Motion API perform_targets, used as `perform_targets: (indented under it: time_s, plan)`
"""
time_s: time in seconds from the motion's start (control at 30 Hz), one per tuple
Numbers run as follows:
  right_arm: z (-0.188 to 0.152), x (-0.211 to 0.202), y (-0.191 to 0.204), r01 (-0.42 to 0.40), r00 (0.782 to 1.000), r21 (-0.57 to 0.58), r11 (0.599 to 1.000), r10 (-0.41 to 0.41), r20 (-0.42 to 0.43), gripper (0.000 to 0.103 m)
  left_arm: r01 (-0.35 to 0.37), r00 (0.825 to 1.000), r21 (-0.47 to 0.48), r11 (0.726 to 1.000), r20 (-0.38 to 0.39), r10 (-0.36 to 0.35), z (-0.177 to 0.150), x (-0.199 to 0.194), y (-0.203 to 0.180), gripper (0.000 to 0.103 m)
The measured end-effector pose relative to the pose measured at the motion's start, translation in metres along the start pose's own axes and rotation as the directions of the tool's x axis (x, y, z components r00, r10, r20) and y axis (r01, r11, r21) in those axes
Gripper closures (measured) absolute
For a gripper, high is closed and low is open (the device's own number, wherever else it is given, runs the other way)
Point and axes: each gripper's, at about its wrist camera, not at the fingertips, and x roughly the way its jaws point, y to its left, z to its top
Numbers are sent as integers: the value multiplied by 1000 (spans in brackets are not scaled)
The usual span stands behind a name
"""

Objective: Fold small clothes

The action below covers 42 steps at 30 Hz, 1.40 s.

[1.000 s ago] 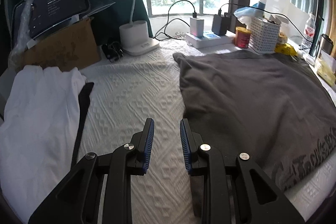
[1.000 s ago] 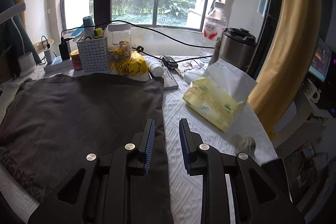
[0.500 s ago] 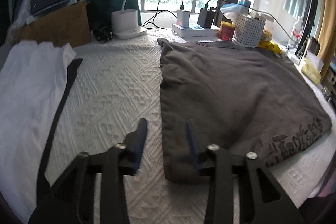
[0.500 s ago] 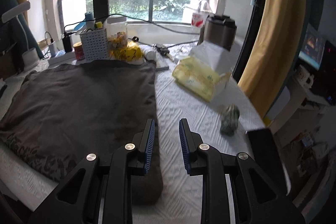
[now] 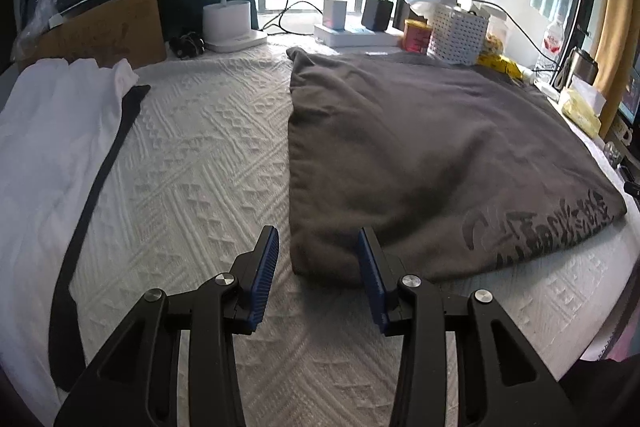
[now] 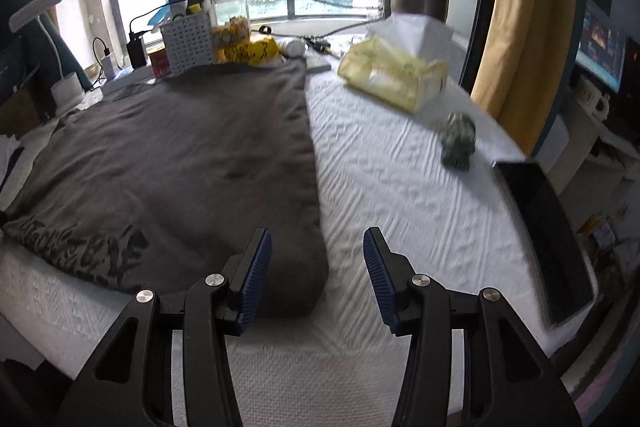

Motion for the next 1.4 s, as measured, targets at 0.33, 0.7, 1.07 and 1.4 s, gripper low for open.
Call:
perform_targets:
  time_s: [0.33, 0.7, 1.07, 1.4]
  plan:
    - [-18, 11, 4, -61, 998, 51, 997, 62, -15, 52, 2, 1000, -3, 1000, -27, -2, -2, 10, -4, 50]
    - [-24, 12, 14, -99, 994, 64, 993, 96, 50, 52, -31, 999, 5, 1000, -35, 31, 0, 14, -10, 44]
    - [-22, 16, 25, -122, 991, -4, 993, 122, 49, 87, 16, 1000, 52, 999, -24, -15, -2, 12, -23, 91]
    - [-26, 6, 25, -92, 995, -56, 994, 95, 44, 90, 6, 1000, 41, 999, -21, -5, -12, -5, -25, 95]
